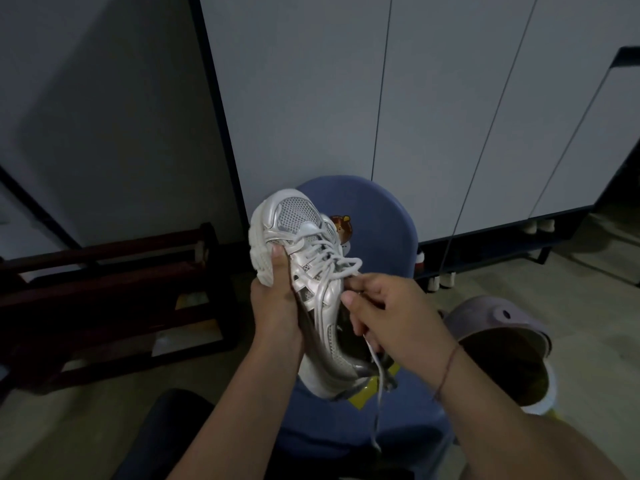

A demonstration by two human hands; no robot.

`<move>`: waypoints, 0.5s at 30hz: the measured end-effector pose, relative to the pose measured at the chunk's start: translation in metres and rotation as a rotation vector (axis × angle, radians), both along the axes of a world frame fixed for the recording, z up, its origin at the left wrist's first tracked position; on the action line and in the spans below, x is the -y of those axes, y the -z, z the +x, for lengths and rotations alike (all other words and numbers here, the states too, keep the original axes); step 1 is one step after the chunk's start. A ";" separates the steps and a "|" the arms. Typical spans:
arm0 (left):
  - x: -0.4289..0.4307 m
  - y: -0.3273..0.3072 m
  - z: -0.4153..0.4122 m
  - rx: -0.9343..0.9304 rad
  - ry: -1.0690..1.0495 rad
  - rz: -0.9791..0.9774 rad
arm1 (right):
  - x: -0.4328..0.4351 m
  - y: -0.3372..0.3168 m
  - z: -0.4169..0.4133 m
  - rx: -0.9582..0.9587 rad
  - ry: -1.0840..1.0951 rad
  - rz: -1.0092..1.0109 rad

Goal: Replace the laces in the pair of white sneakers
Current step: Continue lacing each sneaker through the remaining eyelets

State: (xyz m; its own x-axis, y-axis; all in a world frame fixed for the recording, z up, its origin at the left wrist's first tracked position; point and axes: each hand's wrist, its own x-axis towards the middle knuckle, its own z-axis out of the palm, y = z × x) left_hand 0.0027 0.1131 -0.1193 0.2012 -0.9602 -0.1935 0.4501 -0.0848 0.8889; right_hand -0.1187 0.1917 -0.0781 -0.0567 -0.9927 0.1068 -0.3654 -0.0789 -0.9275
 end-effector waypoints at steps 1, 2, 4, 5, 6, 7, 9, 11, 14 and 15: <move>-0.001 0.000 0.000 -0.005 -0.002 0.000 | 0.001 -0.001 -0.001 0.074 -0.016 0.038; -0.002 -0.001 -0.001 -0.011 -0.001 -0.007 | 0.001 -0.002 -0.003 0.143 -0.026 0.068; -0.003 -0.002 -0.002 -0.020 0.008 -0.028 | 0.002 -0.003 -0.005 0.257 -0.033 0.104; -0.003 -0.003 -0.003 -0.025 0.010 -0.033 | 0.002 -0.002 -0.006 0.299 -0.037 0.113; -0.003 -0.004 -0.003 -0.030 0.011 -0.036 | 0.002 -0.002 -0.007 0.329 -0.046 0.120; -0.003 -0.005 -0.003 -0.038 0.013 -0.037 | 0.002 -0.002 -0.007 0.350 -0.064 0.123; -0.003 -0.005 -0.002 -0.052 0.022 -0.027 | 0.001 -0.004 -0.009 0.399 -0.124 0.121; -0.002 -0.008 -0.001 -0.067 0.023 -0.004 | 0.000 -0.007 -0.014 0.465 -0.202 0.115; 0.003 -0.012 0.004 -0.100 0.000 0.072 | -0.003 -0.013 -0.025 0.591 -0.317 0.112; 0.004 -0.013 0.007 -0.112 -0.007 0.083 | -0.005 -0.015 -0.029 0.617 -0.365 0.112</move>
